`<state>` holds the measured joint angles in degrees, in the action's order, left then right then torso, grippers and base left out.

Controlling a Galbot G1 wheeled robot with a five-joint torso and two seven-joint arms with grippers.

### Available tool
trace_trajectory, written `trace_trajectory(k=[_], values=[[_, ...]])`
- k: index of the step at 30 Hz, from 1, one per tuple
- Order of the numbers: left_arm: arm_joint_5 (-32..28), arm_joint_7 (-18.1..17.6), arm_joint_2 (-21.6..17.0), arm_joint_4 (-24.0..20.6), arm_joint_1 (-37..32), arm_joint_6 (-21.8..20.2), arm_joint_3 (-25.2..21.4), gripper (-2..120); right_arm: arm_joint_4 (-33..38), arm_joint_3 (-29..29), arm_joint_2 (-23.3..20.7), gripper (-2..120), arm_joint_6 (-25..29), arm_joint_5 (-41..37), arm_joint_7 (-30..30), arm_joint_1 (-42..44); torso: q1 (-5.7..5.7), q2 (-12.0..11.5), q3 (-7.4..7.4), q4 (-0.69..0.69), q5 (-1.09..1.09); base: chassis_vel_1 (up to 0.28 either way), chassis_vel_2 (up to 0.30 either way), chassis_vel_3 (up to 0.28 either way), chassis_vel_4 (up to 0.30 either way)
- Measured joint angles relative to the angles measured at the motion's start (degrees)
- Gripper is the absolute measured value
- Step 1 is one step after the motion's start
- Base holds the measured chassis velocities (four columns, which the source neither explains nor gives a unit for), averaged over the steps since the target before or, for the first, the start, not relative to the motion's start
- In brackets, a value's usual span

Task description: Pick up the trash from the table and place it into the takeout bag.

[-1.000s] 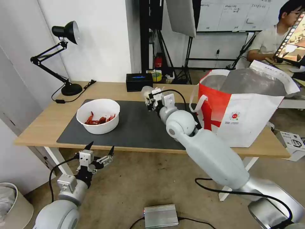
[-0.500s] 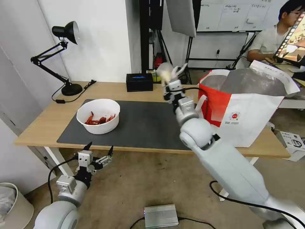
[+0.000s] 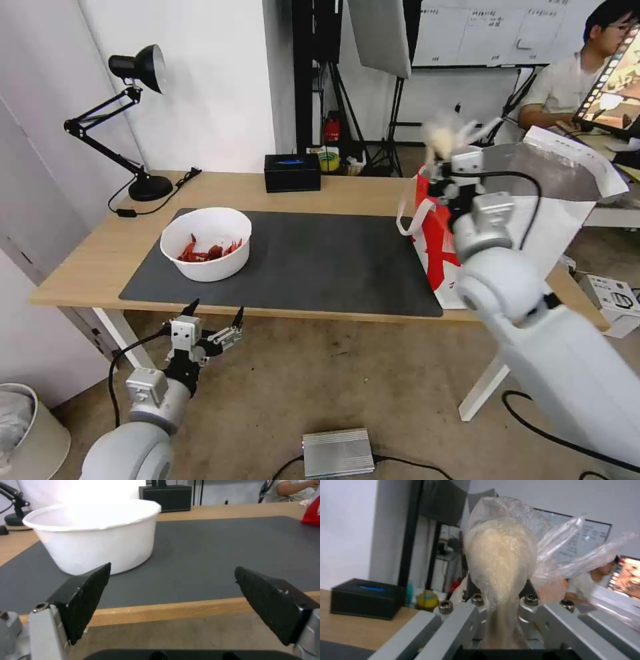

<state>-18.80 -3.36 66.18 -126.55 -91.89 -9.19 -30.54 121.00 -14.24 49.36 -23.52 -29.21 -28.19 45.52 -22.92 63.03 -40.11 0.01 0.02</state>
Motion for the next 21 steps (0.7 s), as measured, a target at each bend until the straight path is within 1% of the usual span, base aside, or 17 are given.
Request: trace_trajectory(k=[2,3,4,5,7,13,21], values=[[0.2,0.0,-0.1,0.0,0.4,0.0,1.0,100,1.4,-4.9,-2.8,6,0.0,-2.9,0.0,3.4,0.01,0.0,0.0,-0.02,0.0,0.0,0.0,0.0,0.0],[0.2,0.0,-0.1,0.2,0.8,0.0,1.5,100,1.6,-6.2,-3.6,6,0.0,-3.8,0.0,4.2,0.01,0.0,0.0,-0.02,-0.01,0.0,0.0,0.0,0.0],[0.2,0.0,-0.1,0.2,0.8,0.0,1.5,100,1.6,-6.2,-3.6,6,0.0,-3.8,0.0,4.2,0.01,0.0,0.0,-0.02,-0.01,0.0,0.0,0.0,0.0],[0.1,0.0,-0.5,0.7,1.3,0.0,2.1,100,1.7,-8.8,-4.8,6,0.0,-5.2,-0.1,5.5,0.0,0.0,0.0,-0.04,-0.02,0.0,0.0,0.0,0.0],[0.1,0.0,-0.8,1.3,1.6,0.0,2.5,100,1.3,-11.0,-5.8,6,0.0,-7.2,-0.1,6.3,0.0,0.0,0.0,-0.03,-0.01,0.0,0.0,0.0,0.0],[0.0,0.0,-0.9,1.9,2.3,0.0,3.4,100,-0.8,-12.1,-7.1,6,-0.1,-9.4,-0.1,6.3,0.0,0.0,0.0,-0.01,-0.01,0.0,0.0,0.0,0.0],[-0.4,0.0,-1.8,2.6,2.9,0.0,3.5,100,-3.9,-11.3,-6.9,6,-0.1,-9.9,0.2,4.7,0.0,0.0,0.0,0.0,-0.02,0.0,0.0,0.0,0.0]])
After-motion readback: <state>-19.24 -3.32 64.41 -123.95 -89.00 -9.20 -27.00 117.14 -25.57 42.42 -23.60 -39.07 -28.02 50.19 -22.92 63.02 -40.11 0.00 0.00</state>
